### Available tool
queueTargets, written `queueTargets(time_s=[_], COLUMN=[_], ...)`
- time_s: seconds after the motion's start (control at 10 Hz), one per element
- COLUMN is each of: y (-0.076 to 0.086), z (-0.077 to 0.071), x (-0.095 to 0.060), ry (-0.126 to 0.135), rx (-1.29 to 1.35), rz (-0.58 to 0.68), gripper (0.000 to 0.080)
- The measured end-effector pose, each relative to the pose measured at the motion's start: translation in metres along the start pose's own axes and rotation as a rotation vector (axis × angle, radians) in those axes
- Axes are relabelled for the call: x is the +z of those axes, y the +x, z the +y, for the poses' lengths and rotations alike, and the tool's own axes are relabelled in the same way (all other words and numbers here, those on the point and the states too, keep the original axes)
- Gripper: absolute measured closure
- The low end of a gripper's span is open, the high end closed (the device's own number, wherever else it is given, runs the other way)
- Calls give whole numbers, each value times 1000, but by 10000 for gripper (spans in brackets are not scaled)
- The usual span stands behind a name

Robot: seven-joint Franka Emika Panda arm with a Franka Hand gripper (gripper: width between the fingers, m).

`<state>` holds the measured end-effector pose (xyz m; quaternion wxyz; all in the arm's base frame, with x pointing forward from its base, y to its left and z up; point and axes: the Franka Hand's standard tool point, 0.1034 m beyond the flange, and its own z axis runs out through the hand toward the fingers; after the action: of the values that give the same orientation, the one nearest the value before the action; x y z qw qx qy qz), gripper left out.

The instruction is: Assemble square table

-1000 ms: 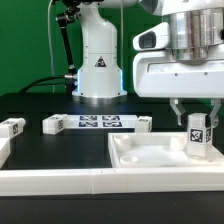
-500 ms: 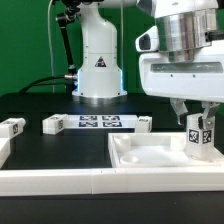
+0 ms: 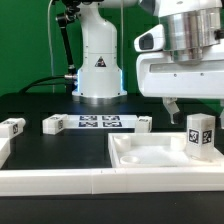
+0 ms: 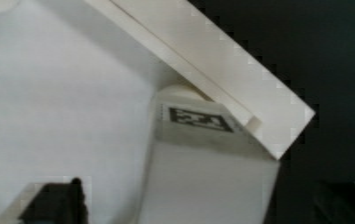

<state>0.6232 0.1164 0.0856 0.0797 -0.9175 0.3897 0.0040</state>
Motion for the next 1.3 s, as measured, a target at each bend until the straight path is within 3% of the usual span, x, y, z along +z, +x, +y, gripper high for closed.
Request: queueTargets(time_s=[0.3,0.7,1.3], y=[-3,-7,-5], z=[-2,-4,-1], x=[1,2,3], ry=[-1,-49,-65], rx=[-206,-718,-1241], rz=[-1,26,15], gripper=[150,150,150])
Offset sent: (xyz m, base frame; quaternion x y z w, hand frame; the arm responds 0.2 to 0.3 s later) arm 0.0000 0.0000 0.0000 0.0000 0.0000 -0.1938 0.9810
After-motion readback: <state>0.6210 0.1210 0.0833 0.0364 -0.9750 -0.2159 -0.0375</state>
